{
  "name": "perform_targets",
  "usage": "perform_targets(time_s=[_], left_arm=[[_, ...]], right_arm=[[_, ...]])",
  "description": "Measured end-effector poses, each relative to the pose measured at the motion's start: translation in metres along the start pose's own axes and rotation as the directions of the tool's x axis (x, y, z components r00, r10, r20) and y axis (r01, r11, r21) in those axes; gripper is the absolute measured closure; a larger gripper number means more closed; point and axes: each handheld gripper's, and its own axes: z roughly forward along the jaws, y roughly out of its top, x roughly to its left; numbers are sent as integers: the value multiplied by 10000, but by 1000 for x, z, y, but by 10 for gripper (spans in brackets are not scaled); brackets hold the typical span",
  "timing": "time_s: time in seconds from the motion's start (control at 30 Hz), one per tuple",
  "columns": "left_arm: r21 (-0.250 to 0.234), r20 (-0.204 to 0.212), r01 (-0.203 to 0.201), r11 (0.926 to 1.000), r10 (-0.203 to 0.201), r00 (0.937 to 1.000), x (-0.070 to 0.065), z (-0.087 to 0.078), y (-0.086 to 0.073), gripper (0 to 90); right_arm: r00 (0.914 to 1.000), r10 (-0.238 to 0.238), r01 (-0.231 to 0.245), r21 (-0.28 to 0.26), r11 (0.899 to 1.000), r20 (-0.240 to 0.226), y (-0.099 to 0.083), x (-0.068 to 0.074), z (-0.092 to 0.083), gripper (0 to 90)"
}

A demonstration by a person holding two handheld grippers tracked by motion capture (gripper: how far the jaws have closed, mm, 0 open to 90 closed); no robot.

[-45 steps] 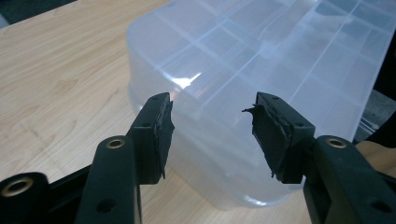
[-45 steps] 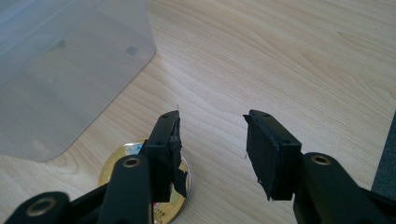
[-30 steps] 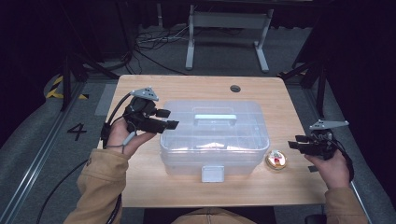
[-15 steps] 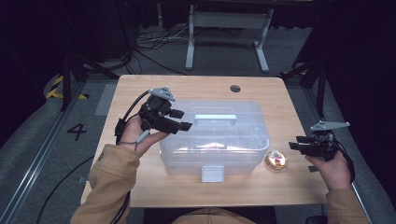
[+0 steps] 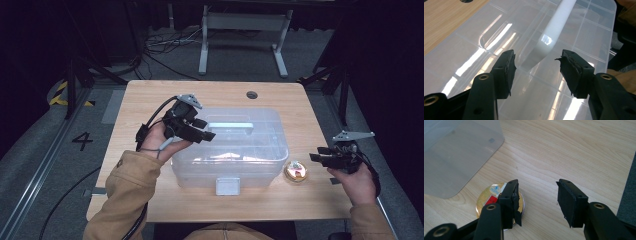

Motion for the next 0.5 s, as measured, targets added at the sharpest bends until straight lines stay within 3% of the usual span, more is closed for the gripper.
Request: perform_targets(time_s=[0.13, 0.2, 0.3, 0.5], left_arm=[[263, -72, -54, 9996, 56, 10000, -2, 7, 4, 492], [390, -300, 12, 9992, -1, 9995, -3, 9, 6, 550], [337, -277, 328, 9989, -319, 9991, -1, 11, 7, 593], [311, -665, 40, 9995, -19, 9978, -2, 12, 6, 687]], right_arm=[[10000, 5, -5, 32, 10000, -1, -1, 0, 0, 519], [10000, -15, 15, 38, 10000, -1, -2, 1, 0, 519], [10000, 10, -10, 83, 10000, 0, -2, 1, 0, 519], [10000, -17, 17, 116, 9999, -41, -2, 2, 1, 519]])
